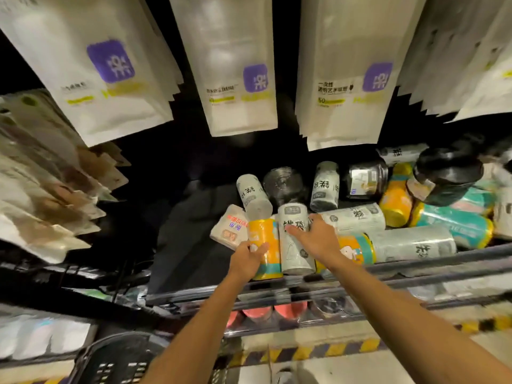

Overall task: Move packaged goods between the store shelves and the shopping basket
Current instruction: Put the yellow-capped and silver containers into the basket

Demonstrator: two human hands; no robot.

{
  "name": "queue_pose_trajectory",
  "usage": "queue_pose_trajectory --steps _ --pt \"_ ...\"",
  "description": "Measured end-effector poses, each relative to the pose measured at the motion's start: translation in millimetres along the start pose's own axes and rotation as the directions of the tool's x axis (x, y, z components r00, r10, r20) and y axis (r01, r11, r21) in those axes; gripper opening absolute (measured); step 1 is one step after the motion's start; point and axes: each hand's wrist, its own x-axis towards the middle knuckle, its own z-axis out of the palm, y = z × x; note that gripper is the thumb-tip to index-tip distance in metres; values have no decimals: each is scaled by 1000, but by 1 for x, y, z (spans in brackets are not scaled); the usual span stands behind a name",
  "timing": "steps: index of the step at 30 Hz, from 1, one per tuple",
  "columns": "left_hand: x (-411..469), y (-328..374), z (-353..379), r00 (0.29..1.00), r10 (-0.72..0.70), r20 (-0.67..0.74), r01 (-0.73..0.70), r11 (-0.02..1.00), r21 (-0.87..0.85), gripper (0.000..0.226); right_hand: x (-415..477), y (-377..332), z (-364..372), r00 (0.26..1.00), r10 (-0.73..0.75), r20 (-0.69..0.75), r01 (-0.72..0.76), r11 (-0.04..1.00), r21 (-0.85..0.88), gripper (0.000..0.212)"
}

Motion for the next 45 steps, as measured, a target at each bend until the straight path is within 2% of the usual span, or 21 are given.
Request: queue_pose_trajectory --steps 2,6,14,19,22,26,32,35,37,45 --pt "6 -6 2 1000 7 13 -6 997 -74 40 4 0 4 1000 12 -24 -13 1000 -18 51" --pt "10 -13 0 999 40 28 -36 991 -131 53 8 -3 9 999 8 -51 -8 1000 6 50" --pt "-14 4 -17 995 100 -29 -103 985 -137 45 -24 -6 -13 972 19 -235 33 976 214 47" --pt "-51 56 -26 969 245 -39 -248 961 -125 33 -55 -5 -53 947 48 -318 62 943 328 63" --pt "-70 90 -19 930 365 41 -358 925 -127 32 -71 2 -85 920 50 -388 101 928 358 63" --pt "-92 136 8 878 457 144 -439 888 -136 52 -99 11 -144 863 37 -504 163 923 348 54" --pt "-153 193 82 737 614 283 -608 785 -121 35 -156 55 -239 732 59 -678 218 923 316 77" --pt "-189 212 129 691 641 334 -635 759 -144 62 -198 82 -283 672 57 -739 224 935 276 66" --pt "-213 221 164 660 655 368 -652 742 -152 69 -226 104 -308 647 64 -760 213 941 261 60" --pt "-308 243 303 444 701 558 -721 649 -242 53 -321 206 -384 485 185 -854 122 953 276 68"
